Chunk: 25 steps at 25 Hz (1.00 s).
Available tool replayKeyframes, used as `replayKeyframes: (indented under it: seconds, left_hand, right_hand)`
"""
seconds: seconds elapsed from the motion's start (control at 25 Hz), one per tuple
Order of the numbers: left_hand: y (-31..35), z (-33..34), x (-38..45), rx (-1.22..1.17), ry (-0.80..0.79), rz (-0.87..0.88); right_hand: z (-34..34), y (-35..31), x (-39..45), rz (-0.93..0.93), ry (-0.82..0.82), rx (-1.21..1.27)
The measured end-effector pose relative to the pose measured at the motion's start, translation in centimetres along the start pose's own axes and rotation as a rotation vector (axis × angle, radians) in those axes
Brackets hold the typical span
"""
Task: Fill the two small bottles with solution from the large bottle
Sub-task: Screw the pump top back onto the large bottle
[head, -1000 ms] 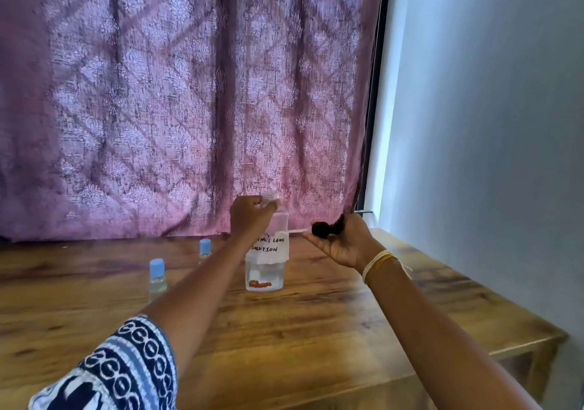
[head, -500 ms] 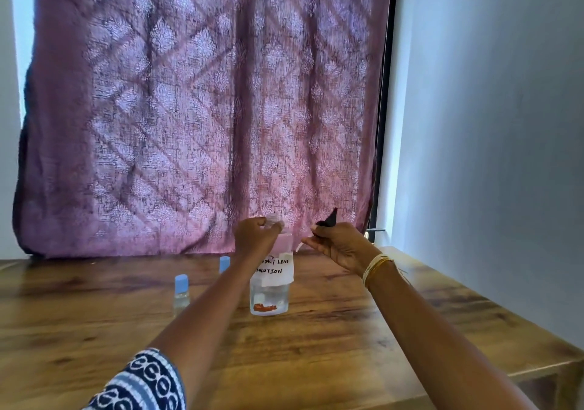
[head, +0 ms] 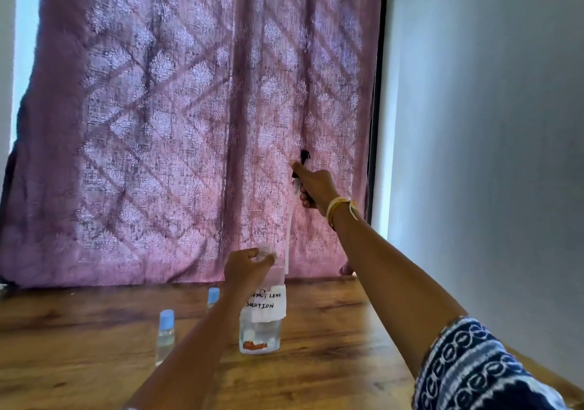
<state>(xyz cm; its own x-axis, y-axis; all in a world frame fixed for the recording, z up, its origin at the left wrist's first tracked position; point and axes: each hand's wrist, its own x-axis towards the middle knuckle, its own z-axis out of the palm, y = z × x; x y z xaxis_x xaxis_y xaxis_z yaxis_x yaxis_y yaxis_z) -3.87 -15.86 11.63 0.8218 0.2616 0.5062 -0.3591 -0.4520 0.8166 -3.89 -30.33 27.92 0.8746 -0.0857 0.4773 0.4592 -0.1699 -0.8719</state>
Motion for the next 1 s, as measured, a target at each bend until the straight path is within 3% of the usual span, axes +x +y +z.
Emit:
replayKeyframes:
  seconds: [0.2,0.56,0.88,1.0]
  left_hand:
    - [0.4,-0.3,0.1,0.030,-0.036,0.006]
    - [0.6,-0.3,-0.1,-0.001,-0.017,-0.030]
    - [0.5,-0.2,-0.3,-0.022,0.009,-0.021]
    - [0.1,-0.5,-0.6,-0.034,0.002,0.057]
  right_hand:
    - [1.8,-4.0,0.9,-0.082,0.037,0.038]
    - [2.2,-4.3,1.1,-0.105,0.139,-0.025]
    - [4.2,2.6,-0.6,0.052,-0.129,-0.157]
    - [4.9,6.3,-2.3,0.039,-0.205,-0.381]
